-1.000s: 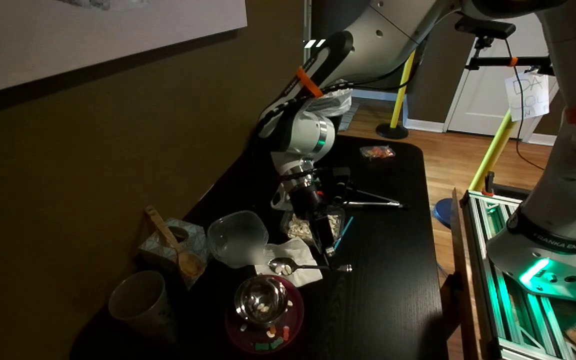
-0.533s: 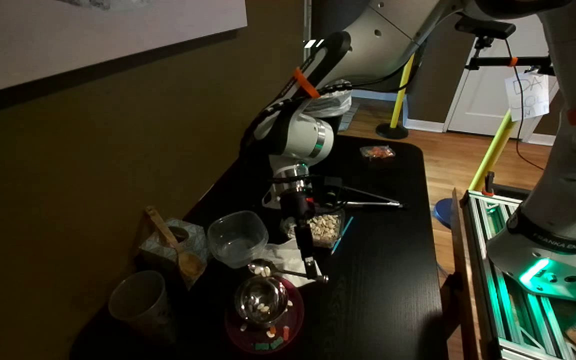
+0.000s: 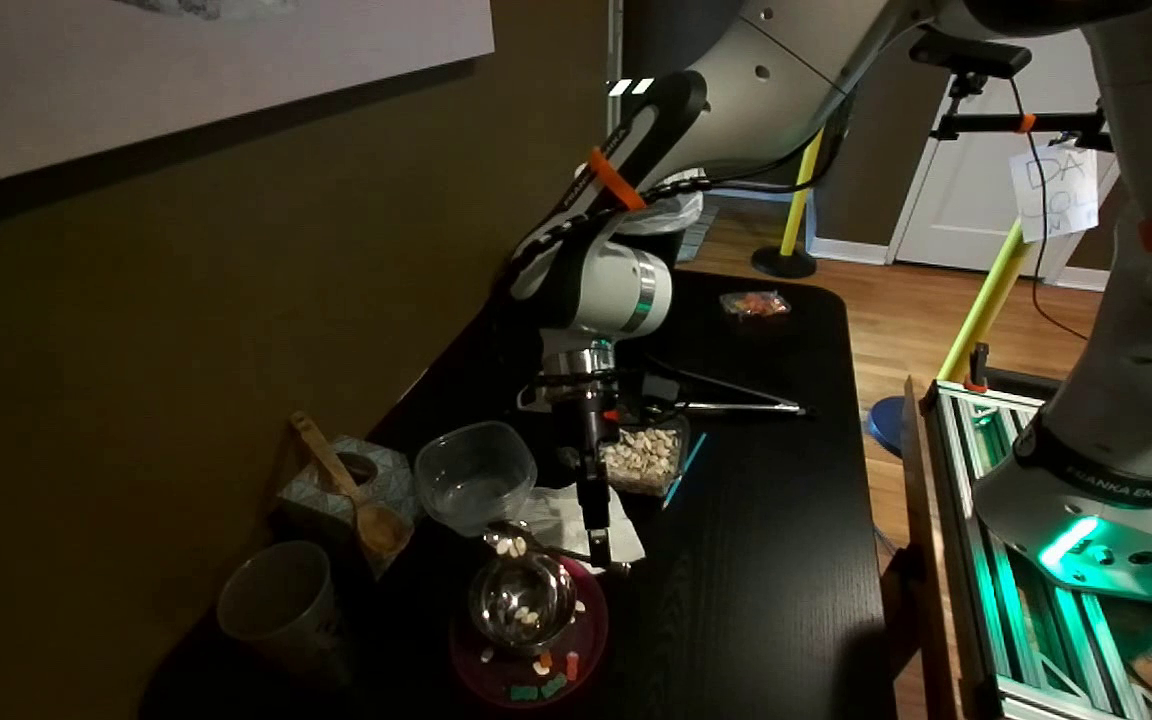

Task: Use the spoon to move some of the white objects to the silver bowl

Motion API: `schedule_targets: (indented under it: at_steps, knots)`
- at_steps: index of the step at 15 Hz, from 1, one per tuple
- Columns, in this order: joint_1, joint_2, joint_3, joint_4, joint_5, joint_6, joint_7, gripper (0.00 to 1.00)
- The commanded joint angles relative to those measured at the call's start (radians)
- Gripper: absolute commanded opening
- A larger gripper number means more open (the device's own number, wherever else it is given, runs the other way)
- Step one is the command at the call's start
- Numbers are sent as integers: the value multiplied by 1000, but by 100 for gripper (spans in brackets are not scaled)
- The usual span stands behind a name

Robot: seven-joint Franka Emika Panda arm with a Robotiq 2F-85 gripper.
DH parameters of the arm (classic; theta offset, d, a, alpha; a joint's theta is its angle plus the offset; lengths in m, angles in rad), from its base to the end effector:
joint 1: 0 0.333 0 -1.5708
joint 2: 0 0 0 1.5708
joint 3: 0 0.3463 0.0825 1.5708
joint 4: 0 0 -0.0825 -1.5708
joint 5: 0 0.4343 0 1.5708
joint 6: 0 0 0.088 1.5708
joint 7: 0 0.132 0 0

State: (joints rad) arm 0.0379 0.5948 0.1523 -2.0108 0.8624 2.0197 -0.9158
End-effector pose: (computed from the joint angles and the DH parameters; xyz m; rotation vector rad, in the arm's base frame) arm 0.5599 0.1748 0.1073 -2.1884 -0.5227 0.3155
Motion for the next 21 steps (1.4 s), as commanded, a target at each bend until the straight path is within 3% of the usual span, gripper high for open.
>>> schedule_targets:
  at_steps: [1,6,12,15,17,21]
  knots:
    - [21,-48,-3,-63,-54,98,-43,1]
    - [16,-88,20,-118,-124,207,-115,1]
    - [6,-134,47,-163,-163,205,-185,1]
    - [-15,-158,47,-164,-118,190,-160,1]
    - [-37,-175,35,-154,-124,129,-147,1]
    - [-124,-180,21,-100,-189,-220,-165,1]
